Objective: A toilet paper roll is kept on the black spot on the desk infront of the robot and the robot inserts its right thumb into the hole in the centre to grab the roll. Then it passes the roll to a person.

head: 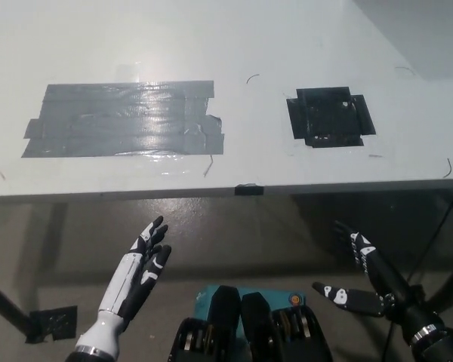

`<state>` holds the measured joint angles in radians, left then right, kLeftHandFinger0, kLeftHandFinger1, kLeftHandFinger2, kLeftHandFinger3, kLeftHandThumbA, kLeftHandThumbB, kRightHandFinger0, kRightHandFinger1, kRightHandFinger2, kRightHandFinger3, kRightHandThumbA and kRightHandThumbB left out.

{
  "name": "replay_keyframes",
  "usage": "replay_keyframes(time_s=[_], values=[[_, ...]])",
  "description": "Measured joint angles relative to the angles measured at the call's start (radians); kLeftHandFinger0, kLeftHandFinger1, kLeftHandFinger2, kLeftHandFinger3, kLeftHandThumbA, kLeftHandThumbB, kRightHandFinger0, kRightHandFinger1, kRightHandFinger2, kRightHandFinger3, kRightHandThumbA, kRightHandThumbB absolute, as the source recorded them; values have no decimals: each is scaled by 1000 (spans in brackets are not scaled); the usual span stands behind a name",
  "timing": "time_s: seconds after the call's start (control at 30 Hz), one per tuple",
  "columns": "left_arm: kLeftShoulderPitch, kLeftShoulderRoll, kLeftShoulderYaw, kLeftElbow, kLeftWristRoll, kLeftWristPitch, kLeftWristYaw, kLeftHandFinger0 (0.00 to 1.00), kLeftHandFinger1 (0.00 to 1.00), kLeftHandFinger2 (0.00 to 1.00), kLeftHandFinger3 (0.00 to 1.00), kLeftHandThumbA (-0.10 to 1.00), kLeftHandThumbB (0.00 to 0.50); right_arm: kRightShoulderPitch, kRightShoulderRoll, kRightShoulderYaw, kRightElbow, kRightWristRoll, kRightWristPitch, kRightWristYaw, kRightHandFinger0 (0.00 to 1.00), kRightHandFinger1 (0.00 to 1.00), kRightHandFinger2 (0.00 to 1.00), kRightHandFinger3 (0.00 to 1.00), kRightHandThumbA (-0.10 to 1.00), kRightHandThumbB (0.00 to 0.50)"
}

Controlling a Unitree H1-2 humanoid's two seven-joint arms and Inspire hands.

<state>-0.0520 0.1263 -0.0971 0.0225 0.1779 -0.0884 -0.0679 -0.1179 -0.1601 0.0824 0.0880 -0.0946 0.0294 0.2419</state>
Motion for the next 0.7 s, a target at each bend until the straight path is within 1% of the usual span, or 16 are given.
replay_keyframes(time_s=[0.17,0.2,0.33,0.37,0.53,0.63,0.7], values=[[6,3,3,-3,-2,0,0,1000,1000,1000,1000,932,86,-2,2,1,12,0,-17,-4,1000,1000,1000,1000,852,258],[7,4,3,-3,-2,0,0,1000,1000,1000,1000,925,71,-2,3,1,13,0,-19,-4,1000,1000,1000,1000,837,257],[15,5,3,-4,-2,-4,0,1000,1000,1000,1000,904,74,0,3,1,14,0,-23,-5,1000,1000,1000,1000,819,270],[22,4,3,-4,-3,-4,0,1000,1000,1000,1000,894,65,3,3,1,14,1,-24,-5,1000,1000,1000,1000,808,266],[41,3,3,-4,-6,-4,0,1000,1000,1000,1000,911,83,11,3,1,14,1,-25,-5,1000,1000,1000,1000,801,248],[45,3,3,-4,-6,-5,1,1000,1000,1000,1000,910,80,15,4,3,14,1,-28,-5,1000,1000,1000,1000,791,239],[46,3,3,-4,-6,-5,1,1000,1000,1000,1000,896,77,17,5,3,14,1,-28,-5,1000,1000,1000,1000,788,242]])
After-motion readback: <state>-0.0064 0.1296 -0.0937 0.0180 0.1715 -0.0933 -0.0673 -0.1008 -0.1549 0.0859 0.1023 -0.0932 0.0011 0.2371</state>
